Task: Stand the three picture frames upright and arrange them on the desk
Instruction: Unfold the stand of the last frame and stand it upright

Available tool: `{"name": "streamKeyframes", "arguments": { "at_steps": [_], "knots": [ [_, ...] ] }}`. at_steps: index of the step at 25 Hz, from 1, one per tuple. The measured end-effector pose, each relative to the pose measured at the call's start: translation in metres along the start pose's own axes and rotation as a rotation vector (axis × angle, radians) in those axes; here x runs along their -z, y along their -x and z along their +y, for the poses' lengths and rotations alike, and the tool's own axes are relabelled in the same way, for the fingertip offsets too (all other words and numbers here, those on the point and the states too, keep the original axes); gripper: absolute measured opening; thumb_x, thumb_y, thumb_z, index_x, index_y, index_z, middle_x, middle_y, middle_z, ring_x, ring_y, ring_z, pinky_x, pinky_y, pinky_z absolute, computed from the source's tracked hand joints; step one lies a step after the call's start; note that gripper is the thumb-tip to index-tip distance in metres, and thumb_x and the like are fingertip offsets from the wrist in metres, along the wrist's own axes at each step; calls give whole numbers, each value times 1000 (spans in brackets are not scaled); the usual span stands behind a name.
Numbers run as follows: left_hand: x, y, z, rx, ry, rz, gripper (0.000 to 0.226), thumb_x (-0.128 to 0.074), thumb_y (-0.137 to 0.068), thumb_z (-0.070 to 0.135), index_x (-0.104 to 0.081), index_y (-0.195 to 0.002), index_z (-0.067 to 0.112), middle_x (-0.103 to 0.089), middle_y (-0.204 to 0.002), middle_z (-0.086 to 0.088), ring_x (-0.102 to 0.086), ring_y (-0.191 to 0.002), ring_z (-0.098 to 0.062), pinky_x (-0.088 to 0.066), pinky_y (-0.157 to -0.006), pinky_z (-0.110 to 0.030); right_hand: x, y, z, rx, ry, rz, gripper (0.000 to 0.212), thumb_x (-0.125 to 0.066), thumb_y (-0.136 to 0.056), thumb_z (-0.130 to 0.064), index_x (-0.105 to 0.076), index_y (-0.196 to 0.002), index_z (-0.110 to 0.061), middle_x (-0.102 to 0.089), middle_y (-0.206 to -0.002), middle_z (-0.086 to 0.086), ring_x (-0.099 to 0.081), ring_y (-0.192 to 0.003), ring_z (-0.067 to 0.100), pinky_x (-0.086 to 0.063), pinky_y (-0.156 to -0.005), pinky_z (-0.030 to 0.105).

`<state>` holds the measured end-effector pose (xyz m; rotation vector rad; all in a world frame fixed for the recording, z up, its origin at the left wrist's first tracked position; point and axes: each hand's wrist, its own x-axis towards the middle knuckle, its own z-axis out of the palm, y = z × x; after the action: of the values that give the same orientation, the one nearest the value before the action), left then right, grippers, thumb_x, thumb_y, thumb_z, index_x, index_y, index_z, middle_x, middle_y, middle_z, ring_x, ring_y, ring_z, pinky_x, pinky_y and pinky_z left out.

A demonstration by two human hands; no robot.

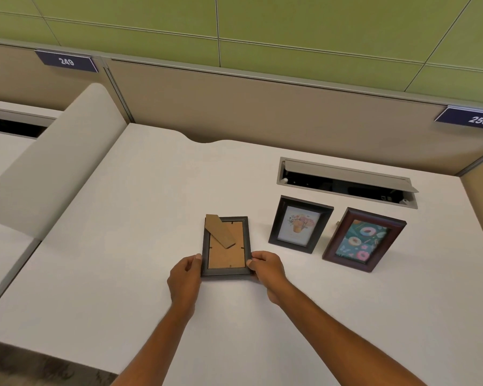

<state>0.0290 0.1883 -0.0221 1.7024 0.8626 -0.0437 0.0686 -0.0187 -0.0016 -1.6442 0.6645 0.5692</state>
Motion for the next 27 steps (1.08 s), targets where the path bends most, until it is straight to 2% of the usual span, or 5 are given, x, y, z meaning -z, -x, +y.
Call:
{"name": "streamKeyframes", "arguments": {
  "at_steps": [7,16,19,22,27],
  "knots": [
    [9,-8,-1,-78,80,-92,28,-53,-115,20,-77,-126,29,-81,-117,-3,-79,-103,-24,-65,-81,-36,5,3,-16,-66,-210,-57,34,-74,-101,-7,-66,-134,-11,-71,-128,17,-76,-109,33,-70,-85,39],
    [20,-23,18,-557,-312,-262,80,-84,-90,-6,-53,-161,17,-48,-168,-4,-44,-153,-22,-49,-119,-45,19,16,-31,-97,-273,-133,20,-77,-98,-5,-71,-117,-4,-79,-109,20,-85,-82,27,-69,-74,34],
    [20,-29,23,-870,-389,-287,77,-82,-84,-18,-64,-151,16,-55,-158,-1,-47,-150,-10,-48,-119,-34,24,22,-37,-97,-280,-162,19,-77,-97,-5,-72,-115,-2,-82,-104,21,-85,-81,27,-69,-73,34],
    [16,-29,27,-923,-378,-276,79,-73,-80,-29,-71,-144,17,-60,-153,6,-45,-146,14,-41,-116,-11,29,28,-45,-90,-303,-180,21,-78,-97,-7,-71,-116,0,-84,-100,21,-85,-87,31,-69,-72,33],
    [8,-24,33,-884,-233,-276,67,-63,-86,-34,-74,-137,7,-71,-145,0,-62,-141,-4,-45,-119,-18,35,34,-59,9,-288,-222,27,-76,-101,-22,-72,-118,-2,-85,-96,19,-84,-86,28,-70,-75,34]
  ]
}}
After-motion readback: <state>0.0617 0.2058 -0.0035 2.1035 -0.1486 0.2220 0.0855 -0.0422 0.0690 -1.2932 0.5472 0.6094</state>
